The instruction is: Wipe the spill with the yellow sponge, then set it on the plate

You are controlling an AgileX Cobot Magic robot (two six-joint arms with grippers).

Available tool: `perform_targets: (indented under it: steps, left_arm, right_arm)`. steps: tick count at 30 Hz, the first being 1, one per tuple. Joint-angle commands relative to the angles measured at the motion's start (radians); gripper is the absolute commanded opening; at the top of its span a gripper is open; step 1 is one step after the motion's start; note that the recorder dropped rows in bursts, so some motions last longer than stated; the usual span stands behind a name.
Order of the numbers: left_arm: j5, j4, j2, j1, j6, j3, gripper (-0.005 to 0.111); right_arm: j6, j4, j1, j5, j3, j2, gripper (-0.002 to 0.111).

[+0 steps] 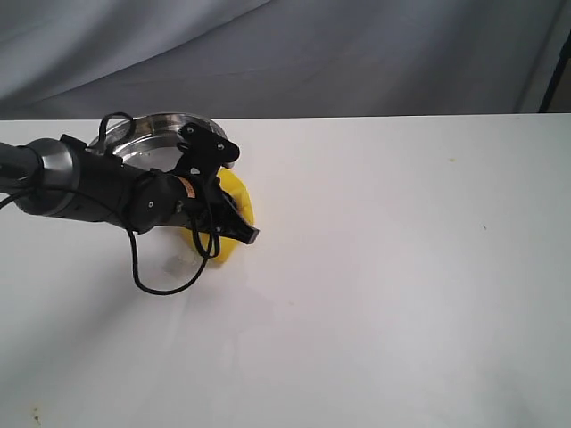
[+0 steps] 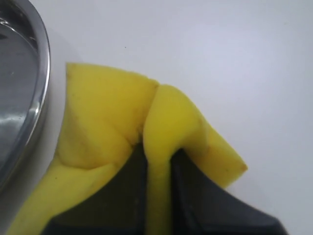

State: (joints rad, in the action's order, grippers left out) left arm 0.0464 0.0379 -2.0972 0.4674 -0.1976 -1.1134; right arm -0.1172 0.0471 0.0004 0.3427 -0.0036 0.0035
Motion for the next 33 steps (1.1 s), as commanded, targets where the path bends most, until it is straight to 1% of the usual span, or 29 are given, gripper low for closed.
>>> perform_targets:
  steps: [1,8,12,23,25,28,33]
  left_arm:
    - [-0.123,0.001,-0.037,0.001,-0.001,0.006,0.0]
    - [-0.213,0.001,-0.037,-0.001,-0.02,0.006,0.0]
    - [-0.29,0.001,-0.037,-0.01,-0.02,0.006,0.0]
    - [-0.633,-0.048,-0.037,-0.092,-0.02,0.006,0.0]
    - [-0.695,-0.05,-0.037,-0.101,-0.02,0.006,0.0]
    - [-0.796,-0.094,-0.035,-0.107,-0.02,0.006,0.0]
    - [-0.941,-0.184,-0.02,-0.107,0.041,0.006,0.0]
  right_arm:
    - [-0.002,0.004,0.001,-0.001,0.004,-0.004,0.0]
    - [-0.002,0.004,0.001,-0.001,0.004,-0.004,0.0]
    - [-0.002,0.004,0.001,-0.001,0.004,-0.004,0.0]
    - [-0.002,0.004,0.001,-0.001,0.004,-0.004,0.0]
    - [-0.002,0.004,0.001,-0.001,0.004,-0.004,0.0]
    - [-0.002,0.004,0.001,-0.001,0.004,-0.004,0.0]
    - [-0.002,0.004,0.001,-0.001,0.004,-0.004,0.0]
